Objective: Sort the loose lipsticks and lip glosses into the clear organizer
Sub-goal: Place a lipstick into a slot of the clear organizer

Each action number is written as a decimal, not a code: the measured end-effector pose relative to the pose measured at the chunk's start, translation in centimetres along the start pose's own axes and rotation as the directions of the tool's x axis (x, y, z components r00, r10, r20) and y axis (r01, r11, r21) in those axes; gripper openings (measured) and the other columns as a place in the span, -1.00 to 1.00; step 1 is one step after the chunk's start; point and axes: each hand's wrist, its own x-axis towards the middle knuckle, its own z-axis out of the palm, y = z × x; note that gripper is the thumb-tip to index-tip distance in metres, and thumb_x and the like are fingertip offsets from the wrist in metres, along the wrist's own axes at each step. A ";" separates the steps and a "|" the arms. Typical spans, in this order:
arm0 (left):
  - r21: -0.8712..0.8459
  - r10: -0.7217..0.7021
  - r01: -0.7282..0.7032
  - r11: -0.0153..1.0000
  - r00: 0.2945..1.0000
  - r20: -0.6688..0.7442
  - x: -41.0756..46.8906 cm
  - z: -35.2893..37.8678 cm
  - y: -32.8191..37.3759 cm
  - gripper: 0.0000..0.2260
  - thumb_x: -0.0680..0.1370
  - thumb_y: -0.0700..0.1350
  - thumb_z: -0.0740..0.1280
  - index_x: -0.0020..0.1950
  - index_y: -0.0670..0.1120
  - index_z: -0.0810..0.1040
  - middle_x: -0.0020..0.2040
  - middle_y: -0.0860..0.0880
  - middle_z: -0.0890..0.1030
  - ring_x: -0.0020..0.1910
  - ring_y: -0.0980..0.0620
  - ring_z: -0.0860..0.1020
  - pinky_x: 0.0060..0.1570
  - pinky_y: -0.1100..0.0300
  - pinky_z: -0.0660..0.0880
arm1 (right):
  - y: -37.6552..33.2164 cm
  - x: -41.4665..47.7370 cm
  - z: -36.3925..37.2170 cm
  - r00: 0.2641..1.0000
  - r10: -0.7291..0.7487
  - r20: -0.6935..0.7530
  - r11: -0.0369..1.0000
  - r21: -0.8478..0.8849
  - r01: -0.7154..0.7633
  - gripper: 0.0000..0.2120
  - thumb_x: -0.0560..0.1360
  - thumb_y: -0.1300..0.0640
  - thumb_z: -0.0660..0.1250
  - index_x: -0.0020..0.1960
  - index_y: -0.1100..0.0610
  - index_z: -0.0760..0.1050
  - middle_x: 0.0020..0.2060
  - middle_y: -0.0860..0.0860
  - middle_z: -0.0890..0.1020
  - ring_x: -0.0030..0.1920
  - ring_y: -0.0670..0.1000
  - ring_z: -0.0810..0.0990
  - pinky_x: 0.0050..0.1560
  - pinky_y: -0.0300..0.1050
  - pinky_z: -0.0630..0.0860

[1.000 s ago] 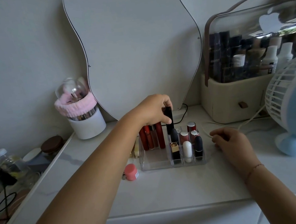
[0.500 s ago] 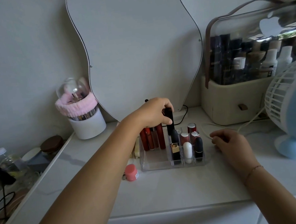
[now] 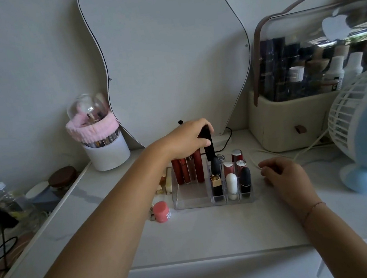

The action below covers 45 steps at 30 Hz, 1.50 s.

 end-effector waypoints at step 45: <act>-0.344 -0.056 -0.057 0.937 0.949 -0.310 -3.8 -2.8 -2.9 -0.70 0.41 -0.13 0.48 0.11 0.10 0.58 0.01 0.15 0.65 0.01 0.25 0.59 0.11 0.29 0.44 | -11.5 9.5 3.8 0.416 -0.121 0.901 0.627 -0.256 0.736 -0.78 0.36 0.07 0.46 0.00 -0.11 0.60 -0.08 -0.14 0.52 -0.06 -0.15 0.46 -0.12 -0.30 0.34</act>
